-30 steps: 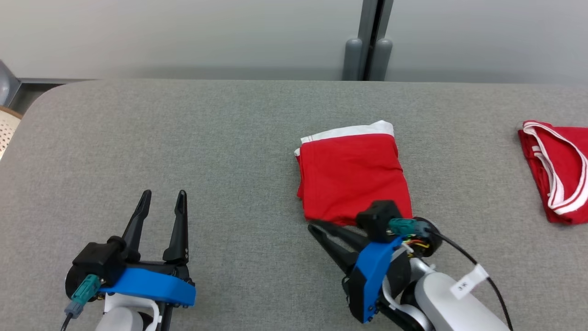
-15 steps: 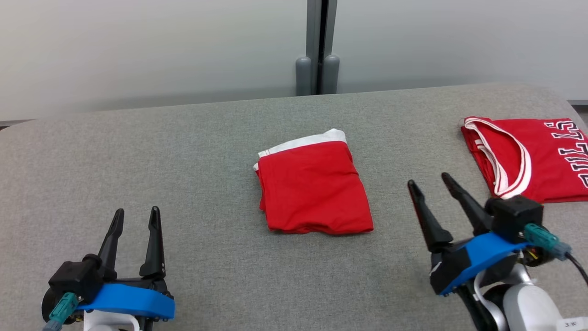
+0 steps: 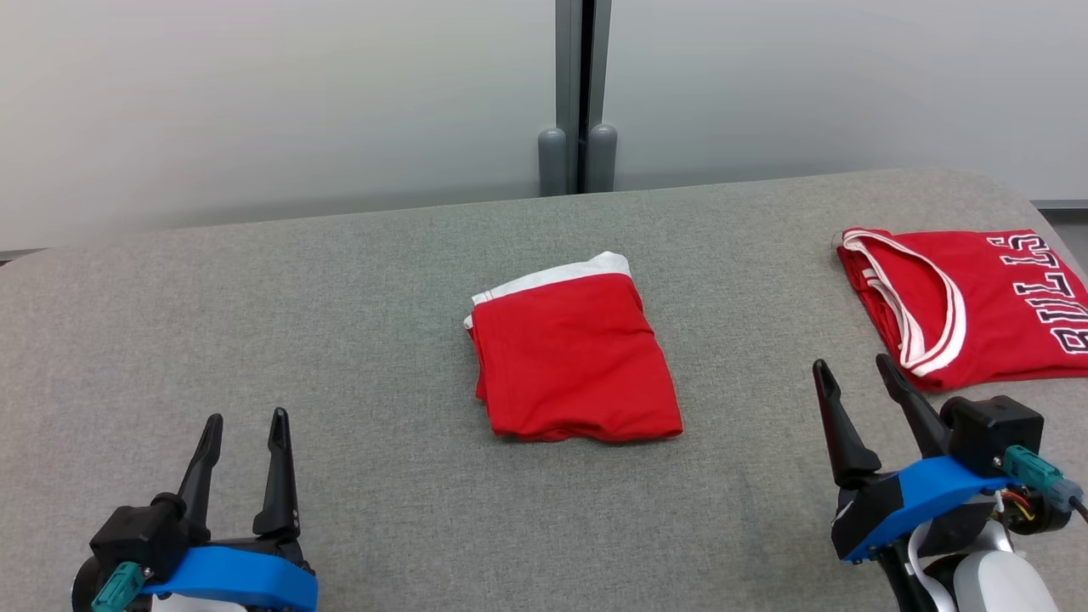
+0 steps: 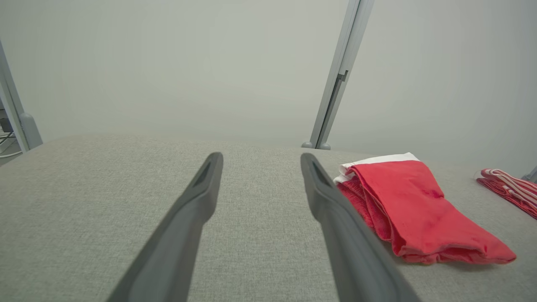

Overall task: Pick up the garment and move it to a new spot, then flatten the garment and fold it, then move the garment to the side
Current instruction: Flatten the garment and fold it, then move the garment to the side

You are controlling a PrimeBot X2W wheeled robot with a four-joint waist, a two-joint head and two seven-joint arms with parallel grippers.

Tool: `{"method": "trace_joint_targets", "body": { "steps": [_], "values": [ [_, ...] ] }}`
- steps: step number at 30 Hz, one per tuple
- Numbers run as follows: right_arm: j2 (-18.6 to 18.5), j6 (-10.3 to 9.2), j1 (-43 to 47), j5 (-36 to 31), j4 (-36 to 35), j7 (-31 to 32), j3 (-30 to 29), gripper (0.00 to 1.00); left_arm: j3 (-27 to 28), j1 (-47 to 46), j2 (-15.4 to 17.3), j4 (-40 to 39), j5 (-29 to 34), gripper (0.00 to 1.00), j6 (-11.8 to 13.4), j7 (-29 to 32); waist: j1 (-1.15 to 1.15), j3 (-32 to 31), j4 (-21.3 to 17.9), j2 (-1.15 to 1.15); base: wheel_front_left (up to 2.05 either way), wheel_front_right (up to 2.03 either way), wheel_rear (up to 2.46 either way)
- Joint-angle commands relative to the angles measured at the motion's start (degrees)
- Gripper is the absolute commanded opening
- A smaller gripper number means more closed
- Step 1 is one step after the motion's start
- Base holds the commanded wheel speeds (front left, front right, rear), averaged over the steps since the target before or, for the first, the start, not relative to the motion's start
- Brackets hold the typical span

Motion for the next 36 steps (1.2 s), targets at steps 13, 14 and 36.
{"method": "trace_joint_targets", "body": {
  "steps": [13,14,36],
  "values": [
    [0.2,0.03,1.1,0.1,3.4,-1.7,0.0,1.0,0.2,0.9,0.2,0.2,-0.6,1.0,0.9,0.3,0.0,-1.0,0.2,0.0,0.0,0.0,0.0],
    [0.2,0.03,1.1,0.0,3.5,-1.6,0.2,1.0,0.1,1.0,0.1,0.1,-0.6,1.0,1.0,0.3,0.0,-1.1,0.2,0.0,0.0,0.0,0.0],
    [0.1,0.02,-13.9,1.8,9.1,9.5,2.2,1.0,-1.8,-2.0,0.0,-3.6,-0.8,1.0,1.8,0.9,0.0,4.8,3.6,0.0,0.0,0.0,0.0]
  ]
}}
